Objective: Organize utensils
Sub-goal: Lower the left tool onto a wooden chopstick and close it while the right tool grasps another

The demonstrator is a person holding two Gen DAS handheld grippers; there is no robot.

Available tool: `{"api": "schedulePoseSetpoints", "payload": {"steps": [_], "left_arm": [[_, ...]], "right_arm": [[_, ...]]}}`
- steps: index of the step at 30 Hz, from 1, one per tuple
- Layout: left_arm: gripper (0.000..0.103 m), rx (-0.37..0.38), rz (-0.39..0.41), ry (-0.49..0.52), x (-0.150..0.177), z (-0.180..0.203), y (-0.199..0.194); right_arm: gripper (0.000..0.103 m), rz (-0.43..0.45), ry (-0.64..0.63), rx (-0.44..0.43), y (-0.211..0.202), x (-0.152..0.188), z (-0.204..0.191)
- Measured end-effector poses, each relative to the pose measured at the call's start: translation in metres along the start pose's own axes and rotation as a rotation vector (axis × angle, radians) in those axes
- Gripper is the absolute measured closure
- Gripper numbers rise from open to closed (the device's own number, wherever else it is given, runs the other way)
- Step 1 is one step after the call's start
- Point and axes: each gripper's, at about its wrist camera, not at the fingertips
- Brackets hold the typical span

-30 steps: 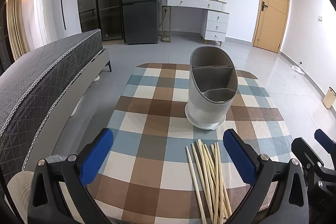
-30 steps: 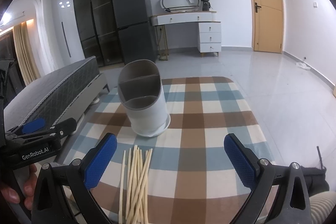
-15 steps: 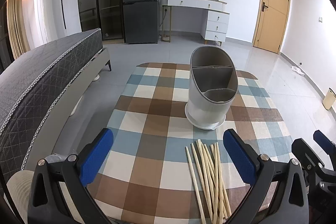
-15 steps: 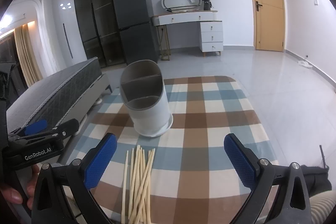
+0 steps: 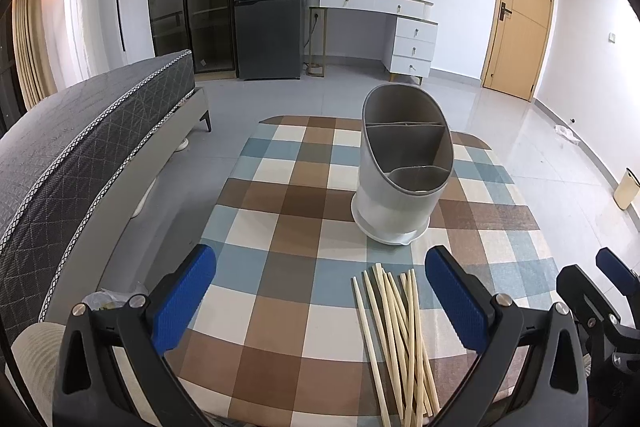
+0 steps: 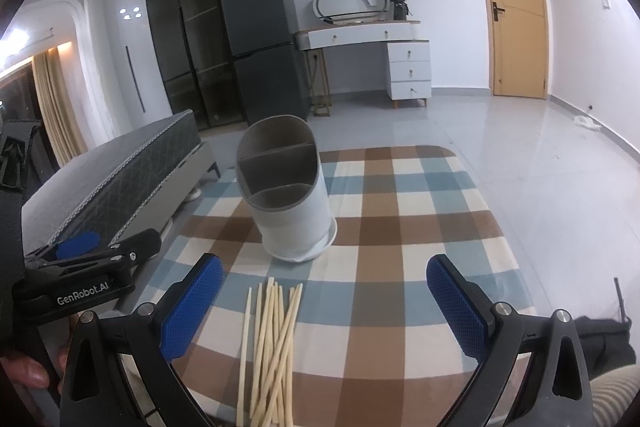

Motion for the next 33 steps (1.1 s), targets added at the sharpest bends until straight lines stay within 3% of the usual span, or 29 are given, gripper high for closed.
{"api": "schedulePoseSetpoints", "payload": {"steps": [6, 10, 24, 28, 33], "left_arm": [[0.001, 0.001, -0.021, 0.004, 0.002, 0.001, 0.005], [0.001, 0.007, -0.083, -0.007, 0.005, -0.002, 0.019], [0.002, 0.034, -0.504, -0.042, 0.038, -0.001, 0.118], [0.007, 0.028, -0.544, -0.043, 0.041, 0.003, 0.129], [0.010, -0.019, -0.539, -0.011, 0.043, 0.009, 0.136]], "right_arm": [[0.000, -0.006, 0.010, -0.005, 0.002, 0.000, 0.000], [0.001, -0.021, 0.014, -0.001, 0.008, 0.000, 0.000], [0.001, -0.166, 0.093, 0.022, 0.070, 0.006, 0.020], [0.001, -0.198, 0.112, 0.021, 0.085, 0.007, 0.025], [0.001, -0.237, 0.157, 0.026, 0.095, 0.009, 0.032]]}}
Point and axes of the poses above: each gripper's, at about its wrist camera, not at the fingertips, and y roughly the way its jaws point, z to its right, x to its underside, and after that the axes turned 4 degrees about z, right-handed
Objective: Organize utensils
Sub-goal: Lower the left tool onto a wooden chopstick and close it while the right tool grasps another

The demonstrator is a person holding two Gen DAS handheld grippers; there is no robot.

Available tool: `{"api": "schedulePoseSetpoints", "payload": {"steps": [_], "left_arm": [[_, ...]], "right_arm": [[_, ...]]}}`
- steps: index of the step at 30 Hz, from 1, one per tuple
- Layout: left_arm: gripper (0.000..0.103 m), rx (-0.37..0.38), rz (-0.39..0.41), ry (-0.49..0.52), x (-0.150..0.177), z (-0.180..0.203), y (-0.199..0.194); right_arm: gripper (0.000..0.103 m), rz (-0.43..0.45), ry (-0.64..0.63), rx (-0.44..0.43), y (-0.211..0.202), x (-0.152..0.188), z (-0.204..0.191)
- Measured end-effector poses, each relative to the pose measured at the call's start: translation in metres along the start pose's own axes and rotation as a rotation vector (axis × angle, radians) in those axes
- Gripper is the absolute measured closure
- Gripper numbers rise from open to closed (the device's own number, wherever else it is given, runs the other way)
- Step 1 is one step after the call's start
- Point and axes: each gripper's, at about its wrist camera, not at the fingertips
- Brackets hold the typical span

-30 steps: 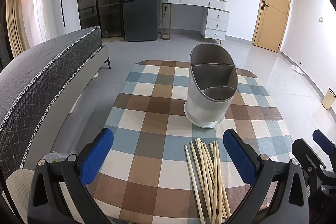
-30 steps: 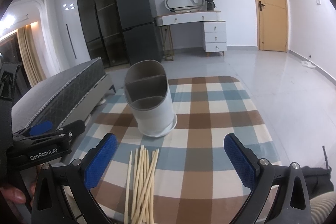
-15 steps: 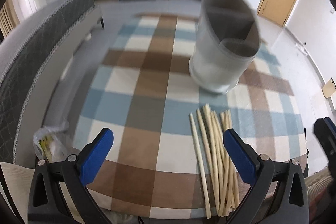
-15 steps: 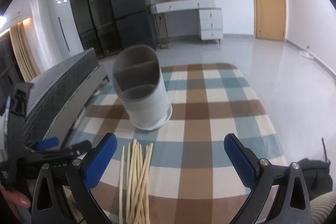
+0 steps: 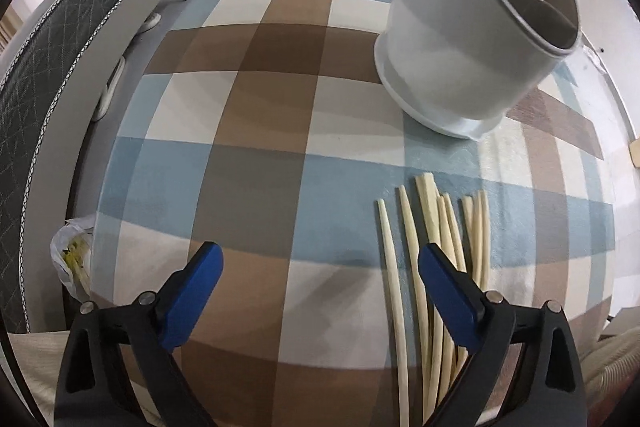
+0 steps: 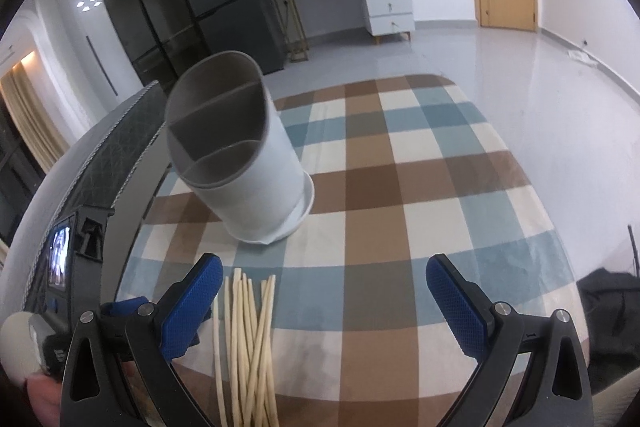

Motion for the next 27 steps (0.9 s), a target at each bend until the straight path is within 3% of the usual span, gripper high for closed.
{"api": "schedulePoseSetpoints", "payload": {"steps": [4, 8, 11, 13, 14, 20, 22, 27], "left_arm": [[0.034, 0.002, -0.034, -0.001, 0.000, 0.004, 0.009], [0.044, -0.007, -0.023, 0.044, 0.000, 0.018, 0.005], [0.065, 0.005, -0.008, 0.065, 0.002, 0.025, -0.001], [0.095, 0.022, 0.001, 0.084, 0.004, 0.031, -0.005], [0.099, 0.035, 0.000, 0.091, 0.005, 0.033, -0.006], [0.103, 0.107, 0.015, 0.028, 0.010, 0.028, -0.015], [0.103, 0.131, 0.038, 0.004, 0.009, 0.023, -0.022], [0.103, 0.190, 0.090, -0.039, 0.006, 0.016, -0.045]], "right_arm": [[0.001, -0.012, 0.013, -0.008, 0.004, -0.001, 0.002], [0.001, -0.027, 0.004, -0.006, 0.007, -0.002, 0.002], [0.001, -0.047, 0.012, -0.002, 0.012, -0.001, 0.004], [0.002, -0.067, 0.018, -0.001, 0.016, 0.000, 0.007], [0.002, -0.092, 0.026, -0.017, 0.019, 0.001, 0.008], [0.004, -0.182, 0.018, -0.035, 0.035, 0.008, 0.005], [0.009, -0.217, 0.000, -0.044, 0.041, 0.011, 0.000], [0.036, -0.287, -0.047, -0.087, 0.055, 0.016, -0.013]]}}
Point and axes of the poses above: each gripper's, at about its wrist camera, not at the fingertips, and y roughly the way its jaws point, z to its right, x to its underside, and after that the axes turned 4 degrees about z, right-handed
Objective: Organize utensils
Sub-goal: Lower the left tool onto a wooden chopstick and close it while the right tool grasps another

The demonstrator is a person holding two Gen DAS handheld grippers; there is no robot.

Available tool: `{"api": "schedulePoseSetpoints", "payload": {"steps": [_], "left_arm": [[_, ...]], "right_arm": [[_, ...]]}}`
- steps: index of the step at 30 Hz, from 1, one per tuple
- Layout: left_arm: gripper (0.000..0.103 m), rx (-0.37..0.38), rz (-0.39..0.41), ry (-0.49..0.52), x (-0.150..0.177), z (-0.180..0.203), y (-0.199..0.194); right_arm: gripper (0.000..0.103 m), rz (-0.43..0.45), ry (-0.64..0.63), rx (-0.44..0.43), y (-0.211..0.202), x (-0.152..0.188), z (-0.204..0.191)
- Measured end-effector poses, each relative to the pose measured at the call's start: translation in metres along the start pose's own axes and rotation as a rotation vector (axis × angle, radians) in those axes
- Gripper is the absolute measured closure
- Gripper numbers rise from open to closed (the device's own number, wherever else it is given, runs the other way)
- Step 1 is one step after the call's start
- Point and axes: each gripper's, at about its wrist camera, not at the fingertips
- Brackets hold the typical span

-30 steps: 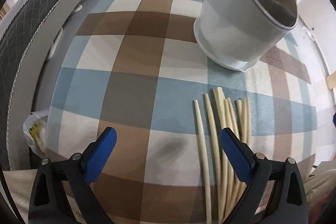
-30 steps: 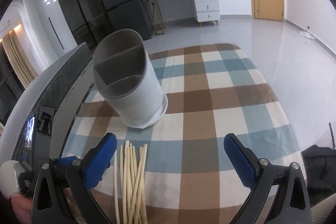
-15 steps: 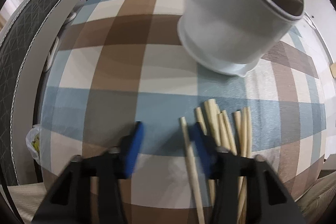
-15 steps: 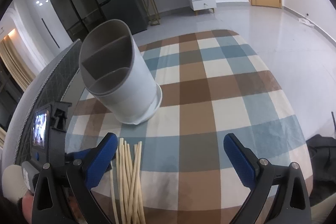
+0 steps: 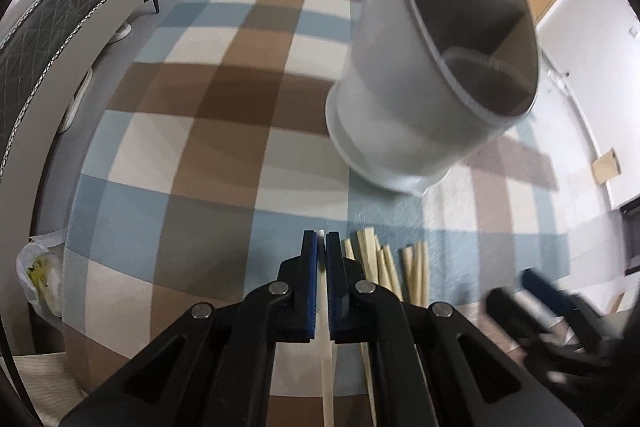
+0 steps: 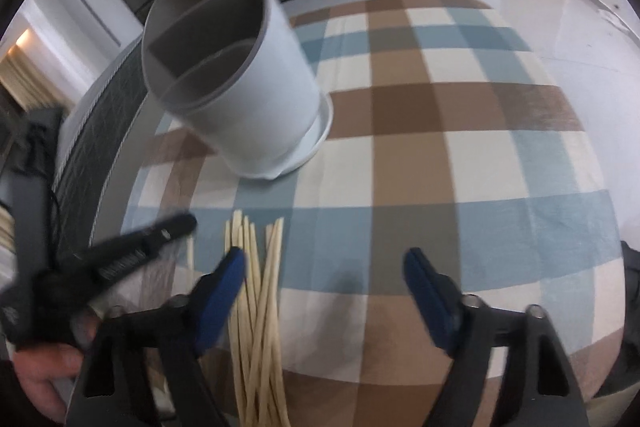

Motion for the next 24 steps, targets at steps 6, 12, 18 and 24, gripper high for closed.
{"api": "schedulePoseSetpoints", "payload": {"steps": [6, 12, 18, 24], "left_arm": [[0.103, 0.060, 0.044, -0.052, -0.019, -0.016, -0.014], [0.103, 0.094, 0.063, -0.086, -0.041, -0.037, -0.012], [0.103, 0.112, 0.063, -0.118, -0.045, -0.048, -0.013], [0.103, 0.098, 0.018, -0.220, -0.046, -0.069, -0.006]], "right_arm": [[0.057, -0.048, -0.058, -0.041, 0.020, -0.005, -0.017], [0.078, -0.086, -0.104, 0.005, 0.036, -0.008, -0.028], [0.082, -0.121, -0.109, 0.032, 0.047, -0.005, -0.033], [0.097, -0.137, -0.113, 0.028, 0.053, -0.006, -0.036]]}}
Point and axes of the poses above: each gripper's, at about its wrist camera, not at the fingertips, and y roughly the way its jaws point, z to its right, x to its underside, and after that the axes turned 4 degrees about z, right-handed
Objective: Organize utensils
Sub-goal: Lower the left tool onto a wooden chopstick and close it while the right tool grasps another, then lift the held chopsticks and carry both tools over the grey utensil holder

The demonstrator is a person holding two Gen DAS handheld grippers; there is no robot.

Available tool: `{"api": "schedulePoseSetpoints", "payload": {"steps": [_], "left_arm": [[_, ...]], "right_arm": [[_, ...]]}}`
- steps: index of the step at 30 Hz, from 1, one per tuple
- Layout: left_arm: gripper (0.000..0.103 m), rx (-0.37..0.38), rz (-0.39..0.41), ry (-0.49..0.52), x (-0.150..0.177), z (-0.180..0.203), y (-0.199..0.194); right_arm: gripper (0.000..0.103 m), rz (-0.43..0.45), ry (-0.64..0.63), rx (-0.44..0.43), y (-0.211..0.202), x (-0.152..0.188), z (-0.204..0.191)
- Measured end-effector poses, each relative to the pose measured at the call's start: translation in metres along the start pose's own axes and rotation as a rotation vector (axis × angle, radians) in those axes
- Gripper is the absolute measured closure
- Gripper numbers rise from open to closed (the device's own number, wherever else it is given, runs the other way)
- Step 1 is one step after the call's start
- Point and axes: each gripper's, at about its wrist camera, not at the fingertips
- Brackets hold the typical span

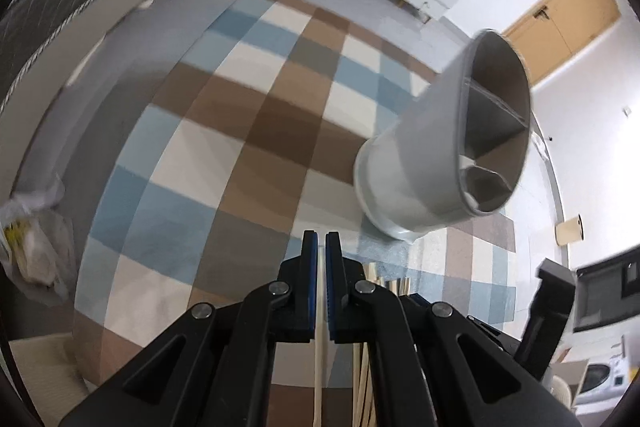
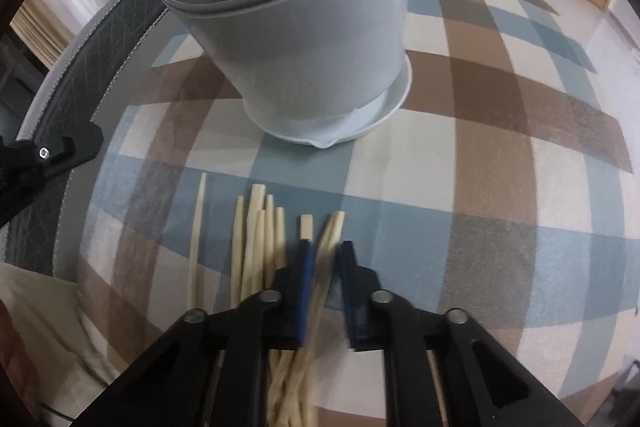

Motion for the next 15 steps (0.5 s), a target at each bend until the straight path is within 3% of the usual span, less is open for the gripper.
{"api": "schedulePoseSetpoints", "payload": {"steps": [6, 8, 10, 15], "left_arm": [[0.101, -0.056, -0.048, -0.004, 0.004, -0.006, 0.013], [0.095, -0.074, -0.058, 0.007, 0.006, -0.006, 0.017], [0.078, -0.085, -0.063, 0.015, 0.008, -0.006, 0.020], [0.070, -0.095, -0.085, 0.078, 0.017, 0.003, 0.029]], "right_arm": [[0.098, 0.055, 0.069, -0.056, -0.014, 0.001, 0.019], [0.098, 0.076, 0.106, -0.080, -0.019, 0.000, 0.028], [0.098, 0.110, 0.153, -0.115, -0.025, -0.001, 0.038], [0.098, 0.170, 0.243, -0.177, -0.036, -0.002, 0.061]]}}
Point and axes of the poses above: each gripper's, at about its wrist camera, not at the fingertips, and y roughly the way its jaws point, z to its right, x to its underside, and after that the axes turned 4 degrees about z, right-handed
